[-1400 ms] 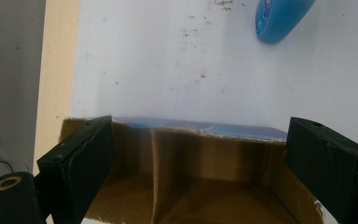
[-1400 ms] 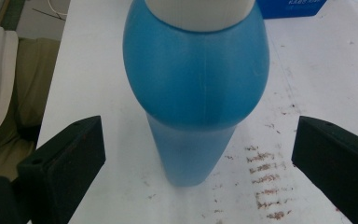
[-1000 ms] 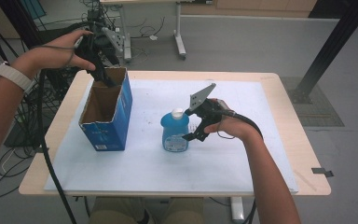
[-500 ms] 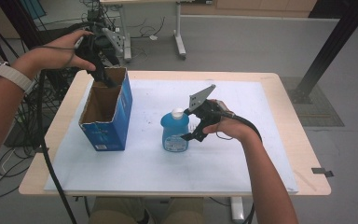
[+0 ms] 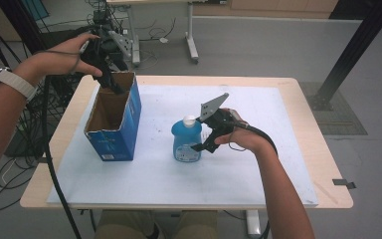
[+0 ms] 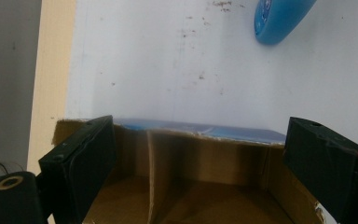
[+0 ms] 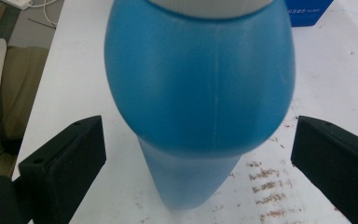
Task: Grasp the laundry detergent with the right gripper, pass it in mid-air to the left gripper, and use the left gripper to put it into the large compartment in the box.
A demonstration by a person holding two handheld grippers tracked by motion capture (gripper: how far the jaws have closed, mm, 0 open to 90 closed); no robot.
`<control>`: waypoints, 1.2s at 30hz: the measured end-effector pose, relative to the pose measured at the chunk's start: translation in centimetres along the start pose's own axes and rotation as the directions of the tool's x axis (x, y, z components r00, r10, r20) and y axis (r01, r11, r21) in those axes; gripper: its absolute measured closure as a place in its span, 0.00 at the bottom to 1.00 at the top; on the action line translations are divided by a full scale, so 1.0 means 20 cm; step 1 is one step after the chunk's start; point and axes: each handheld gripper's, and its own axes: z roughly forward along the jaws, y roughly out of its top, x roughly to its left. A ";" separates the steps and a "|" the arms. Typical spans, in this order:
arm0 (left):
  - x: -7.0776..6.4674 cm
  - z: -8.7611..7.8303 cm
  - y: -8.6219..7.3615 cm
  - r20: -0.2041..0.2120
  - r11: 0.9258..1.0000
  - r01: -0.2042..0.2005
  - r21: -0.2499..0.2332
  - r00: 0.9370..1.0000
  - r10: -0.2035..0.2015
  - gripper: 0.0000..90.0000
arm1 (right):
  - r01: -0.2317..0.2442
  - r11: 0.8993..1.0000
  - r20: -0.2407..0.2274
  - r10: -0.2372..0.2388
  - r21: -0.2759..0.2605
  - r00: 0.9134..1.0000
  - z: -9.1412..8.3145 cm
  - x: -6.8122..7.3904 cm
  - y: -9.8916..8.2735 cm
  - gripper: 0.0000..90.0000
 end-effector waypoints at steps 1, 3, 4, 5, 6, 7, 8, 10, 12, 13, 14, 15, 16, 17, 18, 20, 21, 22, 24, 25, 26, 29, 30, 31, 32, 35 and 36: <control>0.00 0.00 0.00 0.001 1.000 -0.001 -0.001 1.000 0.001 0.11 | 0.000 1.000 0.002 0.000 -0.003 1.000 0.00 0.00 0.00 0.03; 0.00 0.00 0.00 0.001 1.000 -0.003 0.002 1.000 0.003 0.11 | 0.002 1.000 0.006 -0.002 -0.003 1.000 0.01 0.00 0.00 0.03; 0.00 0.00 0.00 0.000 1.000 -0.002 0.003 1.000 0.002 0.11 | 0.001 1.000 0.007 -0.001 -0.004 1.000 0.02 0.00 0.00 0.03; 0.00 0.00 0.00 0.000 1.000 -0.002 0.003 1.000 0.002 0.11 | 0.001 1.000 0.007 -0.001 -0.004 1.000 0.02 0.00 0.00 0.03; 0.00 0.00 0.00 -0.001 1.000 0.001 0.001 1.000 -0.001 0.11 | 0.002 1.000 0.006 -0.002 -0.011 1.000 0.02 0.00 0.00 0.04; 0.00 0.00 0.00 -0.001 1.000 0.001 0.001 1.000 -0.001 0.11 | 0.002 1.000 0.006 -0.002 -0.011 1.000 0.02 0.00 0.00 0.04; 0.00 0.00 0.00 -0.001 1.000 0.003 0.001 1.000 -0.003 0.11 | 0.002 1.000 0.006 -0.002 -0.011 1.000 0.02 0.00 0.00 0.04; 0.00 0.00 0.00 -0.002 1.000 0.001 0.004 1.000 -0.001 0.11 | 0.002 1.000 0.007 -0.002 -0.012 1.000 0.02 0.00 -0.01 0.04; 0.00 0.00 0.00 0.000 1.000 0.001 0.003 1.000 -0.001 0.11 | -0.001 1.000 0.008 0.001 -0.015 1.000 0.02 0.00 -0.01 0.04; 0.00 0.00 0.00 -0.001 1.000 0.001 0.003 1.000 -0.001 0.11 | -0.001 1.000 0.009 0.002 -0.017 1.000 0.03 0.00 -0.01 0.04; 0.00 0.00 0.00 -0.001 1.000 0.000 0.001 1.000 0.000 0.11 | -0.002 1.000 0.009 0.003 -0.016 1.000 0.03 0.00 -0.01 0.04; 0.00 0.00 0.00 -0.001 1.000 0.000 0.001 1.000 0.000 0.11 | -0.002 1.000 0.009 0.003 -0.016 1.000 0.03 0.00 -0.01 0.04; 0.00 0.00 0.00 -0.001 1.000 0.000 0.001 1.000 0.000 0.11 | -0.002 1.000 0.009 0.002 -0.017 1.000 0.03 0.01 -0.01 0.04; 0.00 0.00 0.00 -0.002 1.000 -0.001 0.003 1.000 0.001 0.11 | -0.001 1.000 0.009 0.002 -0.017 1.000 0.03 0.01 -0.01 0.04; 0.00 0.00 0.00 -0.002 1.000 -0.001 0.003 1.000 0.001 0.11 | -0.001 1.000 0.009 0.002 -0.017 1.000 0.03 0.01 -0.01 0.04; 0.00 0.00 0.00 -0.002 1.000 0.000 0.002 1.000 0.000 0.11 | -0.001 1.000 0.009 0.002 -0.018 1.000 0.03 0.01 -0.01 0.04; 0.00 0.00 0.00 -0.001 1.000 0.000 0.002 1.000 0.000 0.11 | -0.003 1.000 0.011 0.003 -0.021 1.000 0.02 0.01 -0.01 0.04; 0.00 0.00 0.00 -0.001 1.000 0.000 0.002 1.000 0.000 0.11 | -0.003 1.000 0.011 0.003 -0.021 1.000 0.02 0.01 -0.01 0.04; 0.00 0.00 0.00 -0.001 1.000 -0.001 0.003 1.000 0.001 0.11 | -0.003 1.000 0.012 0.003 -0.020 1.000 0.02 0.00 -0.01 0.04; 0.00 0.00 0.00 0.000 1.000 -0.006 0.003 1.000 0.006 0.11 | -0.002 1.000 0.012 0.002 -0.020 1.000 0.02 0.01 -0.01 0.04; 0.00 0.01 0.00 0.001 1.000 0.005 0.001 1.000 -0.005 0.11 | -0.003 1.000 0.010 0.003 -0.020 1.000 0.02 0.01 -0.01 0.04; 0.00 0.01 0.00 0.002 1.000 0.007 0.000 1.000 -0.007 0.11 | -0.003 1.000 0.011 0.003 -0.021 1.000 0.02 0.01 -0.01 0.04; 0.00 0.01 0.00 0.000 1.000 0.004 0.001 1.000 -0.004 0.11 | -0.003 1.000 0.011 0.003 -0.021 1.000 0.02 0.01 -0.01 0.04; 0.00 0.01 0.00 0.002 1.000 0.006 0.001 1.000 -0.006 0.11 | -0.003 1.000 0.011 0.003 -0.020 1.000 0.03 0.01 -0.01 0.04; 0.00 0.01 0.00 0.002 1.000 0.006 0.001 1.000 -0.006 0.11 | -0.003 1.000 0.009 0.003 -0.019 1.000 0.03 0.01 -0.01 0.04; 0.00 0.01 0.00 -0.001 1.000 0.000 0.002 1.000 0.000 0.11 | -0.003 1.000 0.009 0.003 -0.018 1.000 0.03 0.01 -0.01 0.04; 0.00 0.01 0.00 -0.001 1.000 0.000 0.002 1.000 0.000 0.11 | -0.003 1.000 0.009 0.003 -0.018 1.000 0.03 0.01 -0.01 0.04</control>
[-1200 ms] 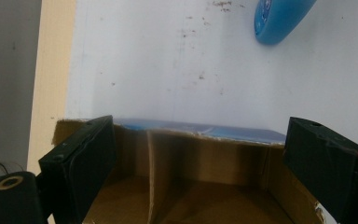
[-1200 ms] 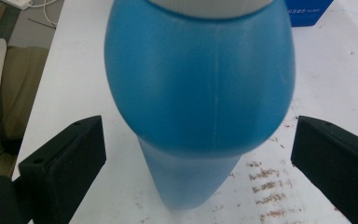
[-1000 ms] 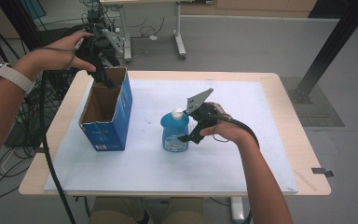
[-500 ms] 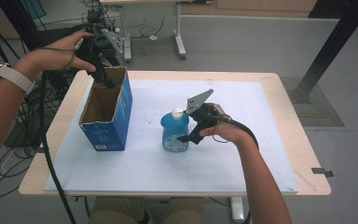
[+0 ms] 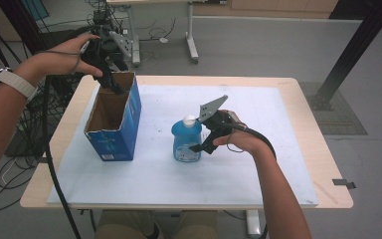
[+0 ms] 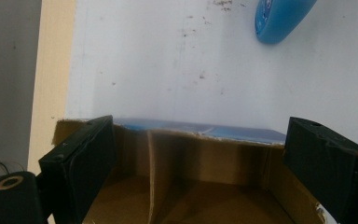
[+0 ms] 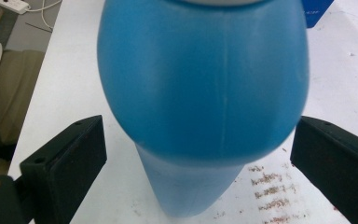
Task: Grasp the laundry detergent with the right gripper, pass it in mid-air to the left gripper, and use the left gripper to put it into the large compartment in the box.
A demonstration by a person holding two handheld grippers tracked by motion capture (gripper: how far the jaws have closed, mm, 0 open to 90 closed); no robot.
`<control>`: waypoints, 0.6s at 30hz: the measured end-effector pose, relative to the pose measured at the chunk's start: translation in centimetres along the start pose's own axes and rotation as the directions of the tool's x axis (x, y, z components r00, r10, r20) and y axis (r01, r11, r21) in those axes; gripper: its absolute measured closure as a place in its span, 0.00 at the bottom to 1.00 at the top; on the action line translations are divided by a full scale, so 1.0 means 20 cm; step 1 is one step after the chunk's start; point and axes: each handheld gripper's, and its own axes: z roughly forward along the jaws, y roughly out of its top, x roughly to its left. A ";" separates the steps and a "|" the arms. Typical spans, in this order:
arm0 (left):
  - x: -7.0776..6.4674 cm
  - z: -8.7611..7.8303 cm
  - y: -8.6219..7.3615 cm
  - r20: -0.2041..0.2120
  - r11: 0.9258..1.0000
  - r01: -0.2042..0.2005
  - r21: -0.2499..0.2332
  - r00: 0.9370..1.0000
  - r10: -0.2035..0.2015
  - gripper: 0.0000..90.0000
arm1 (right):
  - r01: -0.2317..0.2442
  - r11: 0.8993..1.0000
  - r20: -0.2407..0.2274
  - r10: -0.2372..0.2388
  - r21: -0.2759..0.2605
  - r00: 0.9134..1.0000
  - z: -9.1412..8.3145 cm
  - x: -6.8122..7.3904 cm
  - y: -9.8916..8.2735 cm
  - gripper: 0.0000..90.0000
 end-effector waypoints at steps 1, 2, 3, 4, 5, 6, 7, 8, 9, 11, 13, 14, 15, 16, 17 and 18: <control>0.00 0.00 0.00 0.000 1.000 -0.001 0.001 1.000 0.001 0.11 | 0.000 1.000 0.000 0.000 -0.001 1.000 0.00 0.00 0.00 0.04; 0.00 0.00 0.00 0.002 1.000 0.006 0.001 1.000 -0.006 0.11 | 0.000 1.000 0.000 0.000 -0.001 1.000 0.00 0.00 0.00 0.04; 0.00 0.00 0.00 0.000 1.000 -0.002 0.001 1.000 0.002 0.11 | -0.001 1.000 0.001 0.001 -0.001 1.000 0.00 0.00 0.00 0.04; 0.00 0.00 0.00 0.000 1.000 0.001 0.000 1.000 -0.001 0.11 | -0.002 1.000 -0.001 0.002 0.000 1.000 0.00 0.00 0.00 0.04; 0.00 0.00 0.00 0.000 1.000 0.001 0.000 1.000 -0.001 0.11 | -0.002 1.000 -0.001 0.002 0.000 1.000 0.00 0.00 0.00 0.04; 0.00 0.00 0.00 0.000 1.000 -0.001 0.000 1.000 0.001 0.11 | -0.002 1.000 -0.001 0.002 0.000 1.000 0.00 0.00 0.00 0.04; 0.00 0.00 0.00 0.000 1.000 0.000 -0.001 1.000 0.000 0.11 | -0.005 1.000 0.000 0.005 0.000 1.000 0.00 0.00 0.00 0.04; 0.00 0.00 0.00 0.000 1.000 0.000 -0.001 1.000 0.000 0.11 | -0.005 1.000 0.001 0.005 0.000 1.000 0.00 0.00 0.00 0.04; 0.00 0.00 0.00 0.000 1.000 0.000 -0.001 1.000 0.000 0.11 | -0.005 1.000 0.002 0.005 0.001 1.000 0.00 0.00 0.00 0.04; 0.00 0.00 0.00 -0.001 1.000 0.000 -0.002 1.000 0.000 0.11 | -0.006 1.000 0.002 0.006 0.000 1.000 0.00 0.00 0.00 0.04; 0.00 0.00 0.00 0.001 1.000 -0.002 -0.002 1.000 0.002 0.11 | -0.007 1.000 0.002 0.007 0.000 1.000 0.00 0.00 0.00 0.04; 0.00 0.00 0.00 0.001 1.000 -0.002 -0.002 1.000 0.002 0.11 | -0.007 1.000 0.002 0.007 0.000 1.000 0.00 0.00 0.00 0.04; 0.00 0.00 0.01 0.002 1.000 -0.002 0.000 1.000 0.002 0.11 | -0.007 1.000 0.003 0.007 -0.001 1.000 -0.01 0.00 0.00 0.04; 0.00 0.00 0.01 0.002 1.000 -0.004 0.000 1.000 0.004 0.11 | -0.007 1.000 0.005 0.007 -0.001 1.000 -0.01 0.00 0.00 0.04; 0.00 0.00 0.01 0.002 1.000 -0.004 0.000 1.000 0.004 0.11 | -0.008 1.000 0.005 0.008 -0.001 1.000 -0.01 0.00 0.00 0.04; 0.00 0.00 0.01 0.003 1.000 0.001 -0.002 1.000 -0.001 0.11 | -0.008 1.000 0.005 0.008 -0.001 1.000 -0.01 0.00 0.00 0.04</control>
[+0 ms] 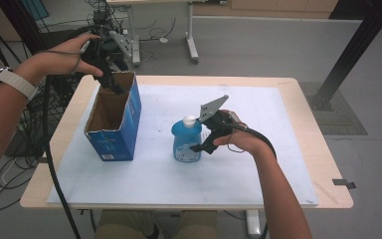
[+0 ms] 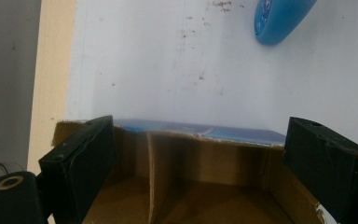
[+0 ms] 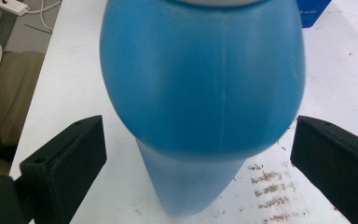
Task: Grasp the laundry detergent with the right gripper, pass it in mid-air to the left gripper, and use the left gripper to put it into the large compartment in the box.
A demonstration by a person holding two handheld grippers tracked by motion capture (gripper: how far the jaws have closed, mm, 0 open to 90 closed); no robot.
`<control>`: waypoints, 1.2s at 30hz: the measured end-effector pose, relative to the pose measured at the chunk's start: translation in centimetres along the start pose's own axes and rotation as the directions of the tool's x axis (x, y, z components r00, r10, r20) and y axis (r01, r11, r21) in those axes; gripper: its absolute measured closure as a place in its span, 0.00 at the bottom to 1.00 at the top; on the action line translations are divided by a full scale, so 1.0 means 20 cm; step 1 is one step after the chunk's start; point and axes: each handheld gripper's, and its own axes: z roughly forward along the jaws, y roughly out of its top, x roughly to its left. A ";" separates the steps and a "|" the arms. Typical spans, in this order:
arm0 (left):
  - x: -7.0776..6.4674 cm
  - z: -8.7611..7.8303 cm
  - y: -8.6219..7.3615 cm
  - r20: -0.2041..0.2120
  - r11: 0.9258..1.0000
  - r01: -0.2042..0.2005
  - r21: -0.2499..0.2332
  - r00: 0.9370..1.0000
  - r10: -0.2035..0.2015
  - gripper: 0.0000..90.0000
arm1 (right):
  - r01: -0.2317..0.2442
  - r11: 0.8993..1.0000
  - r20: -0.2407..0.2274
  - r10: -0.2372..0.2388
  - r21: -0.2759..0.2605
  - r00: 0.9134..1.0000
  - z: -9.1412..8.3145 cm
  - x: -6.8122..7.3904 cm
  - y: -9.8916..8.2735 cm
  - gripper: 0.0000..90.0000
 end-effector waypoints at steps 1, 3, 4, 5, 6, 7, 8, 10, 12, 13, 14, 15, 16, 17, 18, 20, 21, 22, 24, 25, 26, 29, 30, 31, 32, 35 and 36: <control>0.00 0.00 0.00 -0.002 1.000 -0.006 0.000 1.000 0.006 0.11 | 0.000 1.000 0.001 0.000 0.001 1.000 0.00 0.00 0.00 0.04; 0.00 0.00 0.00 -0.002 1.000 -0.006 0.001 1.000 0.006 0.11 | 0.000 1.000 0.001 0.000 0.000 1.000 0.00 0.00 0.00 0.04; 0.00 0.00 0.00 -0.002 1.000 -0.006 0.001 1.000 0.006 0.11 | 0.000 1.000 0.001 0.000 0.001 1.000 0.00 0.00 0.00 0.04; 0.00 0.00 0.00 -0.002 1.000 -0.006 0.001 1.000 0.006 0.11 | -0.001 1.000 0.001 0.001 0.002 1.000 0.00 0.00 0.00 0.04; 0.00 0.00 0.00 -0.001 1.000 -0.006 0.001 1.000 0.006 0.11 | -0.002 1.000 0.001 0.002 0.002 1.000 0.00 0.00 0.00 0.04; 0.00 0.00 0.00 0.000 1.000 0.002 -0.001 1.000 -0.002 0.11 | -0.002 1.000 0.001 0.002 0.002 1.000 0.00 0.00 0.00 0.04; 0.00 0.00 0.00 -0.002 1.000 -0.001 -0.002 1.000 0.001 0.11 | -0.002 1.000 0.002 0.002 0.003 1.000 0.00 0.00 0.00 0.04; 0.00 0.00 0.00 -0.002 1.000 -0.002 -0.002 1.000 0.002 0.11 | -0.002 1.000 0.002 0.002 0.002 1.000 0.00 0.00 0.00 0.04; 0.00 0.00 0.00 -0.004 1.000 -0.003 -0.003 1.000 0.003 0.11 | -0.001 1.000 0.002 0.001 0.002 1.000 0.00 0.00 0.00 0.04; 0.00 0.00 0.00 -0.003 1.000 -0.004 -0.002 1.000 0.004 0.11 | -0.001 1.000 0.001 0.001 0.003 1.000 0.00 0.00 0.00 0.04; 0.00 0.00 0.00 -0.004 1.000 -0.004 -0.001 1.000 0.004 0.11 | -0.001 1.000 0.001 0.001 0.004 1.000 0.00 0.00 0.00 0.04; 0.00 0.00 0.00 -0.004 1.000 -0.004 -0.001 1.000 0.004 0.11 | -0.001 1.000 0.001 0.001 0.004 1.000 0.00 0.00 0.00 0.04; 0.00 0.00 -0.01 -0.004 1.000 -0.003 -0.001 1.000 0.003 0.11 | -0.001 1.000 0.001 0.001 0.003 1.000 0.00 0.00 0.00 0.04; 0.00 0.00 -0.01 -0.002 1.000 0.000 0.000 1.000 0.000 0.11 | -0.001 1.000 0.002 0.001 0.003 1.000 0.00 0.00 0.00 0.04; 0.00 0.00 -0.01 -0.002 1.000 0.000 0.000 1.000 0.000 0.11 | -0.001 1.000 0.002 0.001 0.003 1.000 0.00 0.00 0.00 0.04; 0.00 0.00 -0.01 -0.003 1.000 0.000 0.000 1.000 0.000 0.11 | -0.001 1.000 0.002 0.001 0.003 1.000 0.00 0.00 0.00 0.04; 0.00 0.00 -0.01 -0.003 1.000 0.000 -0.001 1.000 0.000 0.11 | -0.001 1.000 0.002 0.001 0.003 1.000 0.00 0.00 0.00 0.04; 0.00 0.00 -0.01 -0.006 1.000 -0.002 -0.001 1.000 0.002 0.11 | -0.001 1.000 0.002 0.001 0.003 1.000 0.00 0.00 0.00 0.04; 0.00 0.00 0.00 -0.005 1.000 -0.004 -0.002 1.000 0.004 0.11 | 0.000 1.000 0.001 0.000 0.003 1.000 0.00 0.00 0.00 0.04; 0.00 0.00 0.00 -0.005 1.000 -0.004 -0.002 1.000 0.004 0.11 | 0.000 1.000 0.001 0.000 0.003 1.000 0.00 0.00 0.00 0.04; 0.00 0.00 0.00 -0.004 1.000 -0.004 -0.001 1.000 0.004 0.11 | -0.001 1.000 0.002 0.001 0.003 1.000 0.00 0.00 0.00 0.04; 0.00 0.00 -0.01 -0.004 1.000 -0.004 -0.001 1.000 0.004 0.11 | -0.001 1.000 0.002 0.001 0.002 1.000 0.00 0.00 0.00 0.04; 0.00 0.00 -0.01 -0.005 1.000 -0.002 -0.001 1.000 0.002 0.11 | 0.000 1.000 0.002 0.000 0.004 1.000 0.00 0.00 0.00 0.04; 0.00 -0.01 -0.01 -0.006 1.000 -0.002 -0.001 1.000 0.002 0.11 | 0.000 1.000 0.002 0.000 0.003 1.000 0.00 0.00 0.00 0.04; 0.00 -0.01 -0.01 -0.005 1.000 -0.004 -0.002 1.000 0.004 0.11 | -0.001 1.000 0.002 0.001 0.003 1.000 0.00 0.00 0.00 0.04; 0.00 0.00 -0.01 -0.006 1.000 -0.004 -0.001 1.000 0.004 0.11 | -0.004 1.000 0.002 0.004 0.002 1.000 0.00 0.00 0.00 0.04; 0.00 0.00 -0.01 -0.006 1.000 -0.004 -0.001 1.000 0.004 0.11 | -0.004 1.000 0.002 0.004 0.002 1.000 0.00 0.00 0.00 0.04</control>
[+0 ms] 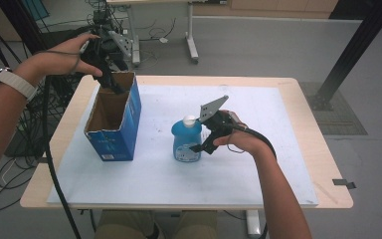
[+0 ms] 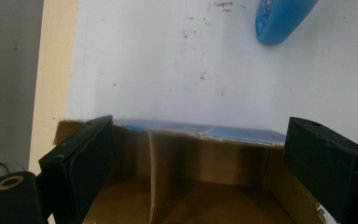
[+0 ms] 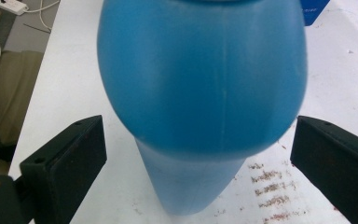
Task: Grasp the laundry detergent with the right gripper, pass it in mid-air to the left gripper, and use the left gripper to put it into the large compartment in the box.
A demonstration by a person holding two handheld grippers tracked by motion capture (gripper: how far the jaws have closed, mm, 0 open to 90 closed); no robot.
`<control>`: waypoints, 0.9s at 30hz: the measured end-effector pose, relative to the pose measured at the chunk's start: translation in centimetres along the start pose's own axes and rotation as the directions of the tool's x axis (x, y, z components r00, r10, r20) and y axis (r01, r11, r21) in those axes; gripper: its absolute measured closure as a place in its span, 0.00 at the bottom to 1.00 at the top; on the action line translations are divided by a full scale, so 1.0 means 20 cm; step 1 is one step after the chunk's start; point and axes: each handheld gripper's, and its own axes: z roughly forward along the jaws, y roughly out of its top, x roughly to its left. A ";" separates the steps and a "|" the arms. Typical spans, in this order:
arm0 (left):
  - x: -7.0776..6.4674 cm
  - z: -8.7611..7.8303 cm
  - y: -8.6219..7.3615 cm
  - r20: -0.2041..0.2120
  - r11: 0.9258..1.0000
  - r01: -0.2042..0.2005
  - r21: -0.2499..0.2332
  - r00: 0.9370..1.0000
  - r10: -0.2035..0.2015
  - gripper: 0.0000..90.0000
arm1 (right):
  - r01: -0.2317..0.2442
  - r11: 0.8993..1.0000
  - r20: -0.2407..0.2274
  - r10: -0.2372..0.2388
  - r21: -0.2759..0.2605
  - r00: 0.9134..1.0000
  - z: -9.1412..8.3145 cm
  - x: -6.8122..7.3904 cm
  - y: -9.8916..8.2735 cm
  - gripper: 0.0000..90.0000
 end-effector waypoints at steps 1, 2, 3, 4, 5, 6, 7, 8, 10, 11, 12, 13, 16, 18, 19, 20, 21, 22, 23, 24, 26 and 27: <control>0.00 0.00 0.00 0.001 1.000 0.002 0.000 1.000 -0.002 0.11 | -0.001 1.000 0.000 0.001 -0.001 1.000 0.00 0.00 0.00 0.04; 0.00 0.00 0.00 0.000 1.000 0.001 0.000 1.000 -0.001 0.11 | 0.000 1.000 0.001 0.000 -0.002 1.000 0.00 0.00 0.00 0.04; 0.00 0.00 0.00 0.000 1.000 0.001 0.000 1.000 -0.001 0.11 | -0.001 1.000 0.002 0.001 -0.001 1.000 0.00 0.00 0.00 0.04; 0.00 0.00 0.00 0.002 1.000 0.000 -0.002 1.000 0.000 0.11 | -0.001 1.000 0.002 0.001 -0.001 1.000 0.00 0.00 0.00 0.04; 0.00 0.00 0.01 0.002 1.000 0.000 -0.002 1.000 0.000 0.11 | -0.001 1.000 0.003 0.001 -0.001 1.000 0.00 0.00 0.00 0.04; 0.00 0.00 0.01 0.002 1.000 0.000 -0.002 1.000 0.000 0.11 | -0.001 1.000 0.003 0.001 -0.001 1.000 0.00 0.00 0.00 0.04; 0.00 0.00 0.01 0.003 1.000 0.002 -0.003 1.000 -0.002 0.11 | 0.000 1.000 0.002 0.000 -0.002 1.000 0.00 0.00 0.00 0.04; 0.00 0.00 0.01 0.003 1.000 0.002 -0.003 1.000 -0.002 0.11 | 0.000 1.000 0.002 0.000 -0.002 1.000 0.00 0.00 0.00 0.04; 0.00 0.00 0.01 0.003 1.000 0.002 -0.001 1.000 -0.002 0.11 | -0.002 1.000 0.004 0.002 0.001 1.000 0.00 0.00 0.00 0.04; 0.00 0.00 0.01 0.004 1.000 0.001 -0.001 1.000 -0.001 0.11 | -0.003 1.000 0.004 0.003 -0.001 1.000 0.00 0.00 0.00 0.04; 0.00 0.00 0.01 0.003 1.000 0.000 -0.001 1.000 0.000 0.11 | -0.003 1.000 0.004 0.003 -0.001 1.000 0.00 0.00 0.00 0.04; 0.00 0.00 0.01 0.002 1.000 0.000 -0.002 1.000 0.000 0.11 | -0.003 1.000 0.003 0.003 0.000 1.000 0.00 0.00 0.00 0.04; 0.00 0.00 0.00 0.001 1.000 0.000 -0.002 1.000 0.000 0.11 | -0.004 1.000 0.003 0.004 -0.001 1.000 0.00 0.00 0.00 0.04; 0.00 0.00 0.01 0.001 1.000 0.000 -0.002 1.000 0.000 0.11 | -0.005 1.000 0.004 0.005 -0.003 1.000 0.00 0.00 0.00 0.04; 0.00 0.00 0.01 0.001 1.000 0.000 -0.002 1.000 0.000 0.11 | -0.005 1.000 0.004 0.005 -0.003 1.000 0.00 0.00 0.00 0.04; 0.00 0.00 0.01 0.001 1.000 0.000 -0.002 1.000 0.000 0.11 | -0.005 1.000 0.003 0.005 -0.001 1.000 0.00 0.00 0.00 0.04; 0.00 0.01 0.01 0.003 1.000 -0.001 -0.001 1.000 0.001 0.11 | -0.006 1.000 0.003 0.006 -0.001 1.000 0.00 0.00 0.00 0.04; 0.00 0.01 0.01 0.003 1.000 -0.002 -0.001 1.000 0.002 0.11 | -0.005 1.000 0.003 0.005 -0.002 1.000 0.00 0.00 0.00 0.04; 0.00 0.01 0.01 0.003 1.000 -0.002 -0.001 1.000 0.002 0.11 | -0.006 1.000 0.004 0.006 -0.001 1.000 0.00 0.00 0.00 0.04; 0.00 0.01 0.01 0.004 1.000 -0.001 -0.001 1.000 0.001 0.11 | -0.006 1.000 0.004 0.006 -0.002 1.000 0.00 0.00 0.00 0.04; 0.00 0.01 0.01 0.003 1.000 -0.002 -0.001 1.000 0.002 0.11 | -0.006 1.000 0.004 0.006 -0.001 1.000 0.00 0.00 0.00 0.04; 0.00 0.01 0.01 0.003 1.000 -0.002 -0.001 1.000 0.002 0.11 | -0.005 1.000 0.006 0.005 0.000 1.000 0.00 0.00 0.00 0.04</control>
